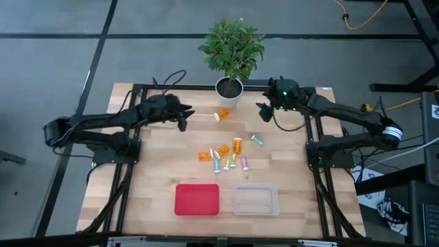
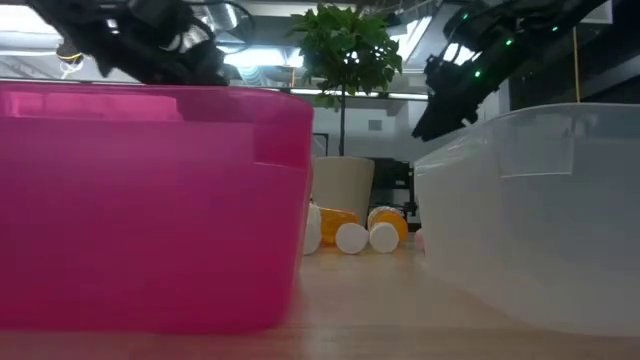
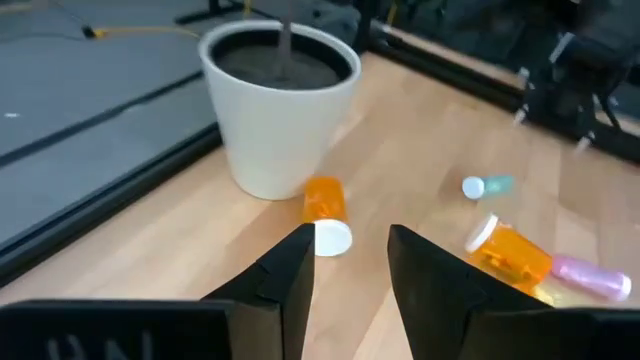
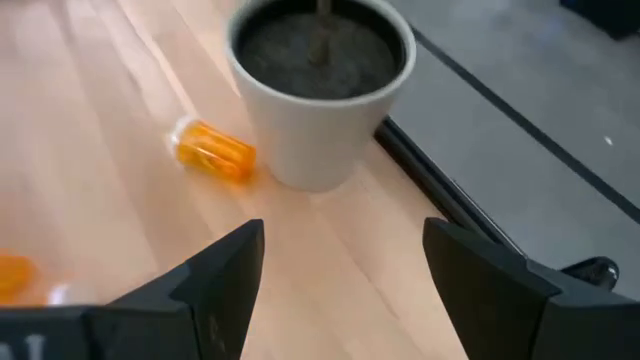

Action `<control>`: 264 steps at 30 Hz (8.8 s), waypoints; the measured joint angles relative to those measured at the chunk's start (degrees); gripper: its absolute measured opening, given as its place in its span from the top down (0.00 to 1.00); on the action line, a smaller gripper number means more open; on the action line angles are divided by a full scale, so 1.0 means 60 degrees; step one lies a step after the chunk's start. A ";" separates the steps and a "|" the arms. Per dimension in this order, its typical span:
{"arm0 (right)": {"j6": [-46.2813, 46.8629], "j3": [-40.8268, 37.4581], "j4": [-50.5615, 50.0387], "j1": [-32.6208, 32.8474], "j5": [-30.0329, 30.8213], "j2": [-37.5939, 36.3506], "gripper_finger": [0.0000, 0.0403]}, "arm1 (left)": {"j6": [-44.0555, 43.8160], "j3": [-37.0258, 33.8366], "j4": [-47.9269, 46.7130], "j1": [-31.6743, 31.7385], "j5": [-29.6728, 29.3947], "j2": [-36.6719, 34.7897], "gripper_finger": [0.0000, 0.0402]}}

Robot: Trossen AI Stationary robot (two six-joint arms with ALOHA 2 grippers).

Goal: Pick and place medicine bottles into bin by pill shape (circle, oval)
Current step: Put the bottom left large orange pill bottle into the red bin

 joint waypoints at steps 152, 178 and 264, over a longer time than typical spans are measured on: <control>0.2287 -0.0697 -0.0244 0.1508 -0.0813 -0.0136 0.31 | -0.0271 0.0326 -0.0952 -0.3576 -0.1923 -0.0108 0.57; 0.2755 -0.0704 -0.1069 0.1504 -0.0817 -0.0140 0.31 | -0.0027 0.0326 0.1045 -0.4752 -0.0834 0.2171 0.57; 0.3203 -0.0708 -0.1257 0.1507 -0.0817 -0.0140 0.31 | -0.0595 0.0602 0.0732 -0.5489 -0.1136 0.3446 0.58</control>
